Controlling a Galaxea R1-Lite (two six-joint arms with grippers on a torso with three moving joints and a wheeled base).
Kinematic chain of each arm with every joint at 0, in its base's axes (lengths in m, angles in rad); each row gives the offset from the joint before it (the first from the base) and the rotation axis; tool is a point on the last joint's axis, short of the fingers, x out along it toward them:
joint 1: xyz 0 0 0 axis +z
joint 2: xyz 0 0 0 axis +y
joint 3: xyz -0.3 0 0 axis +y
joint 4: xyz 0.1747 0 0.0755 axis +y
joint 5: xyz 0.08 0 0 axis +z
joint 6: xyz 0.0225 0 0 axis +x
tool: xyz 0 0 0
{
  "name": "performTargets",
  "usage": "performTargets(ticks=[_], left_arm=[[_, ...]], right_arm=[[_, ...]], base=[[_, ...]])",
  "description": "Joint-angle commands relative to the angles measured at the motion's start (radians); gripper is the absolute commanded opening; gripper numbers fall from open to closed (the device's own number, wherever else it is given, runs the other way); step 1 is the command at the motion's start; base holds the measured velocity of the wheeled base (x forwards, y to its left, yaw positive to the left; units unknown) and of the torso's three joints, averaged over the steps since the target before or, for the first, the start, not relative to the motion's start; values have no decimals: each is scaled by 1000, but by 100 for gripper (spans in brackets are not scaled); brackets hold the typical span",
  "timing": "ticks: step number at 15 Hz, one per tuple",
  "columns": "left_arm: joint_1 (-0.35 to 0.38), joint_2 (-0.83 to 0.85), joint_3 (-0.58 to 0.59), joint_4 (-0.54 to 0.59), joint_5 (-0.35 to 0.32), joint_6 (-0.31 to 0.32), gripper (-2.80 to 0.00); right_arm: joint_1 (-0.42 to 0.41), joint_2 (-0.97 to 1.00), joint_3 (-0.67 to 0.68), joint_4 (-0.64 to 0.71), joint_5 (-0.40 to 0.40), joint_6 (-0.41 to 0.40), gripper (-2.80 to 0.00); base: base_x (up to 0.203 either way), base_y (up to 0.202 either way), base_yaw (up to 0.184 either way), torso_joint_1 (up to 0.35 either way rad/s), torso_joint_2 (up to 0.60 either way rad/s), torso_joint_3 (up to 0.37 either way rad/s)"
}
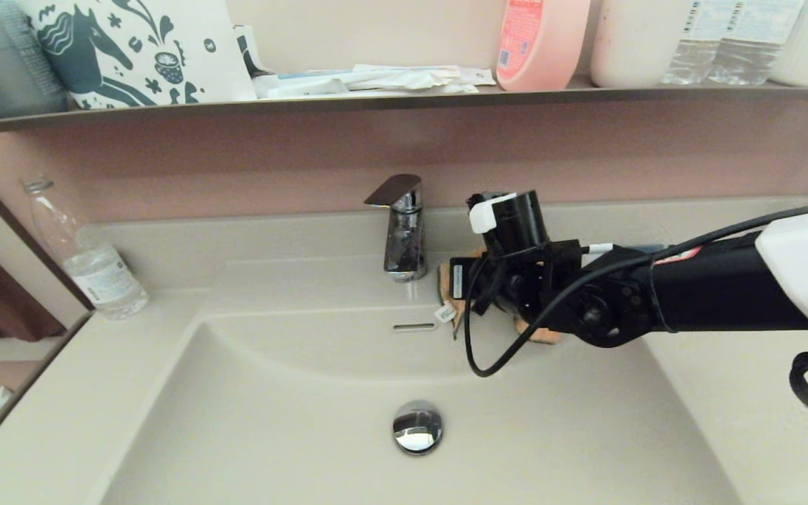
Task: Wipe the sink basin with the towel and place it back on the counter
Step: Wipe the sink
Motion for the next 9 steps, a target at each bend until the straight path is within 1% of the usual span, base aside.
performTargets(ticks=[1,5,8,9], left_arm=[[1,1,0,0,0,0,-280],[1,1,0,0,0,0,-280],[0,1,0,1,0,0,-280],[1,1,0,1,0,0,-280]], right_arm=[[-6,44,-6,5,-5,-1,-280],[-90,36,2,7,-6,-25,-280],[-148,-19,60,12,-6,-38,-280],[-174,-43,98,9,-6,-50,-280]], base=[[0,0,0,0,0,0],[0,0,0,0,0,0],[0,0,0,0,0,0],[0,0,0,0,0,0]])
